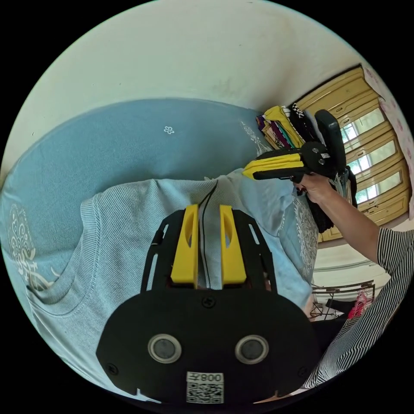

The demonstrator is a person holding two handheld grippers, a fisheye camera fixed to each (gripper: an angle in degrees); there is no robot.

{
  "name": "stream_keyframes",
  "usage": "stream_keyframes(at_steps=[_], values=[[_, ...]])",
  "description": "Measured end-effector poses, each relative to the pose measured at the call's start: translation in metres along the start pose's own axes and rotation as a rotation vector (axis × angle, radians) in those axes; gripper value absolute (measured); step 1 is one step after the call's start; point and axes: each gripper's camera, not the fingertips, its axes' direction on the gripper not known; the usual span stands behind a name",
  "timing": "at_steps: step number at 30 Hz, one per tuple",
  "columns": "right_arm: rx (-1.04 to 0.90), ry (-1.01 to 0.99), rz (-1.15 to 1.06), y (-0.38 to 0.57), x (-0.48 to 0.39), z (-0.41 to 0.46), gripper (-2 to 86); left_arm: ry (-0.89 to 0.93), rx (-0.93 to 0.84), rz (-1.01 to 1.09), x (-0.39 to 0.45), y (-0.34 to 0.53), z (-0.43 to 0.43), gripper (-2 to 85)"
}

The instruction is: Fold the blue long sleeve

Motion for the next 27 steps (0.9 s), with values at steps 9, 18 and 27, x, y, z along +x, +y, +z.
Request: stream_keyframes(at_steps=[9,18,27], values=[[-0.025,-0.061,0.223,0.024,0.042,0.002,1.6,-0.108,-0.016,-0.014,0.004,-0.028,0.032,5.2],[0.22,-0.12,0.379,0.087,0.054,-0.047,1.1,-0.032,0.127,-0.096,-0.001,0.052,-0.022,6.0],[0.126,-0.302,0.279,0.161,-0.007,-0.041,1.2,-0.186,0.096,-0.533,-0.025,0.273,-0.111,6.2]])
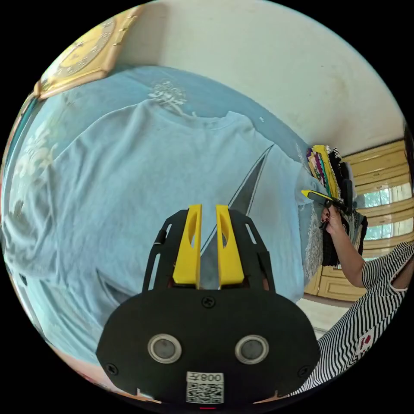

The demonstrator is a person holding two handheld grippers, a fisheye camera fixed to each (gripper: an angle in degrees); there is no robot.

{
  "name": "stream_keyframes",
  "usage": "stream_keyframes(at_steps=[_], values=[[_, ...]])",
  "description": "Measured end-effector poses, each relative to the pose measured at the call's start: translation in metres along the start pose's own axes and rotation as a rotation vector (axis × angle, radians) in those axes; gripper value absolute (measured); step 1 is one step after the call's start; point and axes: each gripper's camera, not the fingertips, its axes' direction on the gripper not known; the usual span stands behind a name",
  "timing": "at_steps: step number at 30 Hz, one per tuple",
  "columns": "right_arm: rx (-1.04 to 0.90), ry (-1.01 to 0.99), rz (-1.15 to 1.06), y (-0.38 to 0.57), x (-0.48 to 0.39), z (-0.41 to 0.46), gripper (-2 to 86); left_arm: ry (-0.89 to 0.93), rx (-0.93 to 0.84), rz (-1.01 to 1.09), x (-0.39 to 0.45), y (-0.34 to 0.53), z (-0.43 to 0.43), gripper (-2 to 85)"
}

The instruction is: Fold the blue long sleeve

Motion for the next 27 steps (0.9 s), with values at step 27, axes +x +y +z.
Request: stream_keyframes(at_steps=[27], values=[[-0.044,0.351,0.032,0.049,-0.06,0.057,-0.3,-0.105,-0.008,-0.296,-0.076,0.116,-0.018,0.2]])
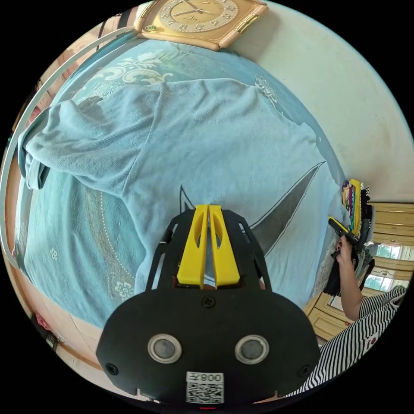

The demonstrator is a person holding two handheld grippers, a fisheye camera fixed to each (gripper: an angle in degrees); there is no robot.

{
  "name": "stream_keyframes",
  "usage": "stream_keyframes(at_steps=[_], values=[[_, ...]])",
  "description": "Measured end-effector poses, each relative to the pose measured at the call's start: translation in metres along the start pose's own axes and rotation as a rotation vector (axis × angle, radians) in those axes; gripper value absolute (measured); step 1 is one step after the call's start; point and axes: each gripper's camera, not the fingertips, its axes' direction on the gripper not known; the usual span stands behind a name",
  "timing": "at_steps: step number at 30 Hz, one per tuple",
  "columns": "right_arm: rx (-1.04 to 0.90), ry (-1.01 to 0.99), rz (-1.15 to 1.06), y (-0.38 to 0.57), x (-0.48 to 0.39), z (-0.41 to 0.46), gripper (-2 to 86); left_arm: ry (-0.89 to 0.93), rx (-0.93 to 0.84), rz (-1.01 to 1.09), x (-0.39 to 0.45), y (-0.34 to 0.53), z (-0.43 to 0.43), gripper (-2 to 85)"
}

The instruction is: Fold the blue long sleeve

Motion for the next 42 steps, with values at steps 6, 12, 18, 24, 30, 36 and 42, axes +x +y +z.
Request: stream_keyframes(at_steps=[6,12,18,24,30,36,42], values=[[0.118,-0.232,0.283,0.035,0.055,0.001,0.1,0.315,0.03,0.284,0.116,-0.016,0.023,0.7],[0.326,-0.136,0.696,0.124,0.152,-0.021,5.5,0.647,-0.108,0.67,0.307,-0.041,0.111,3.7],[0.404,-0.05,0.78,0.165,0.21,-0.018,9.0,0.804,-0.228,0.895,0.464,-0.028,0.164,6.6],[0.382,0.072,0.622,0.142,0.205,0.006,9.7,0.83,-0.315,0.936,0.51,0.006,0.194,6.8],[0.376,0.129,0.518,0.133,0.205,0.035,7.4,0.799,-0.376,0.911,0.502,0.024,0.217,6.9],[0.403,0.078,0.469,0.13,0.192,0.049,2.1,0.819,-0.348,0.892,0.501,0.02,0.21,7.9],[0.489,0.036,0.226,0.114,0.103,0.037,0.8,0.858,-0.25,0.863,0.498,-0.006,0.165,14.4]])
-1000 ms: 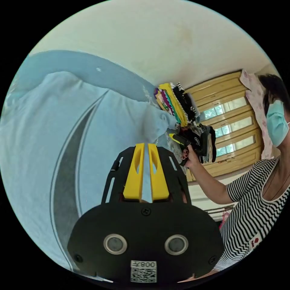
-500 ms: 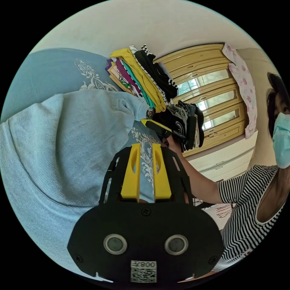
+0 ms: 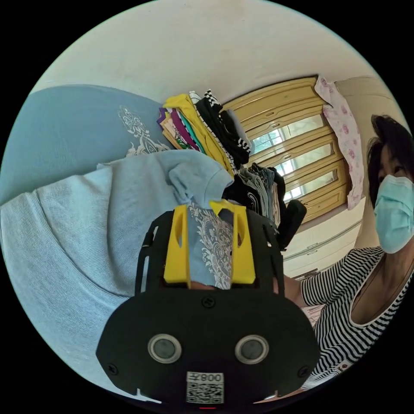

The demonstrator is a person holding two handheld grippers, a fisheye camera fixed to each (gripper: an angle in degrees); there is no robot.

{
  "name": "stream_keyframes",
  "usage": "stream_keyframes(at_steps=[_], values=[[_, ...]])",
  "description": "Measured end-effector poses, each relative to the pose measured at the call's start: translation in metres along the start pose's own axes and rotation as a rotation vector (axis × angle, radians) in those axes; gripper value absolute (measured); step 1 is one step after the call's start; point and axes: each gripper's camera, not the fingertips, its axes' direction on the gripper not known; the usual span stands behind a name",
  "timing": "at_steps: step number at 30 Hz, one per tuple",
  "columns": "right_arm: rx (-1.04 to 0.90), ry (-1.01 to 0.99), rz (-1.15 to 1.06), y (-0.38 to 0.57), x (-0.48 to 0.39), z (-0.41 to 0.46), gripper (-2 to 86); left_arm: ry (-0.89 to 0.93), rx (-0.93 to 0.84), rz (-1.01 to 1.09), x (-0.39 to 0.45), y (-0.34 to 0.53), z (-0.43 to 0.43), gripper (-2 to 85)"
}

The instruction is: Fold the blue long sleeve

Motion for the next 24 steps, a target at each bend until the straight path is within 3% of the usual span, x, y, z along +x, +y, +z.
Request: stream_keyframes(at_steps=[6,12,24], values=[[-0.067,-0.093,-0.097,0.008,-0.056,0.047,0.6,-0.182,-0.046,0.086,0.019,-0.008,-0.025,16.7],[-0.111,-0.077,-0.136,0.015,-0.077,0.077,0.6,-0.237,0.035,-0.023,-0.003,0.011,-0.068,9.4],[-0.054,-0.303,-0.252,0.019,-0.132,0.079,0.6,0.153,0.244,-0.263,-0.051,0.091,-0.226,5.1]])
